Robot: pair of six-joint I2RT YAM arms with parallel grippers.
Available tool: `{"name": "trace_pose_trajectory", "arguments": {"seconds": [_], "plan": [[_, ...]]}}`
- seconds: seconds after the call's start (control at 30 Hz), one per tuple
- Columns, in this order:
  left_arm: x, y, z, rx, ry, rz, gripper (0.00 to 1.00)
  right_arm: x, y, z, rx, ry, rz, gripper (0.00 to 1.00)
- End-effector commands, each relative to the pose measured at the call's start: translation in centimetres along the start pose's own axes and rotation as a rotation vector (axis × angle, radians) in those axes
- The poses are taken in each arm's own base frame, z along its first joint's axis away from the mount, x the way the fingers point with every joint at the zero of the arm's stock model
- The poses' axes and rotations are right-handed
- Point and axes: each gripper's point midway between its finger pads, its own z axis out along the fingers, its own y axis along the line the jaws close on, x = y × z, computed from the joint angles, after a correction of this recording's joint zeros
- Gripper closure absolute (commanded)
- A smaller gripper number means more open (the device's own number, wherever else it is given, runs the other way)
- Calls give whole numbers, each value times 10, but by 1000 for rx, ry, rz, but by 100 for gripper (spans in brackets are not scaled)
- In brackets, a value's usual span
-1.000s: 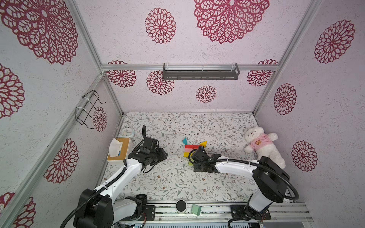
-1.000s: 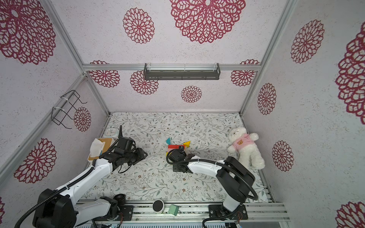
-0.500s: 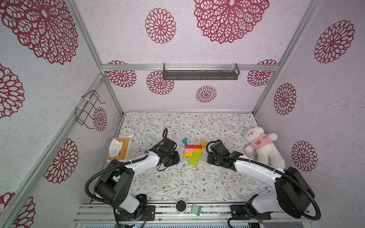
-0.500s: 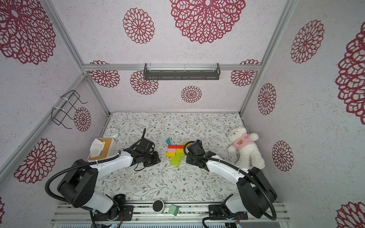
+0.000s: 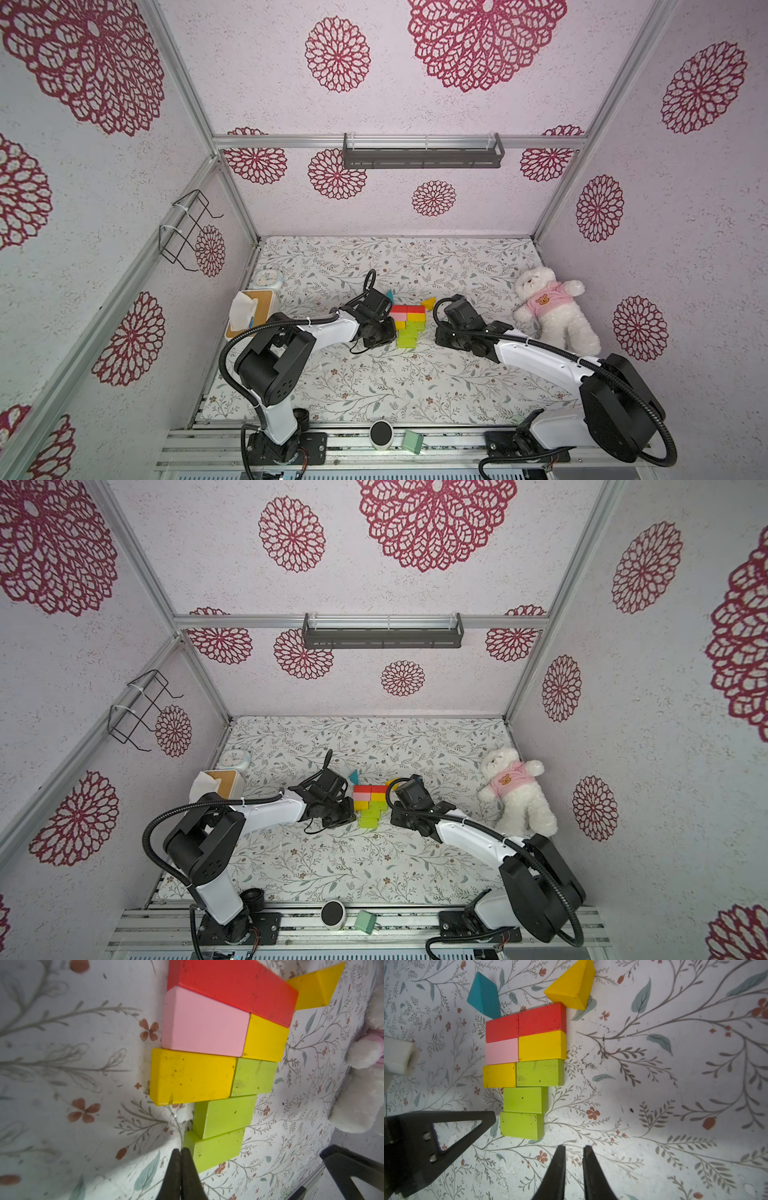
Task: Assemble a carrot with building blocks
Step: Assemble the building block at the center of the board.
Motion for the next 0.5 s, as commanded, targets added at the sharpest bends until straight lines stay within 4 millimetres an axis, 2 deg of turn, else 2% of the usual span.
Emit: {"name": "trace_pose_trajectory", "arguments": {"seconds": [0.0, 0.47], "plan": [[-2, 0, 3, -9, -10, -19, 95, -9, 7, -7, -42, -33, -3, 80], [11, -8, 10, -17, 24, -1, 95, -4, 4, -4, -46, -20, 1, 80]]}}
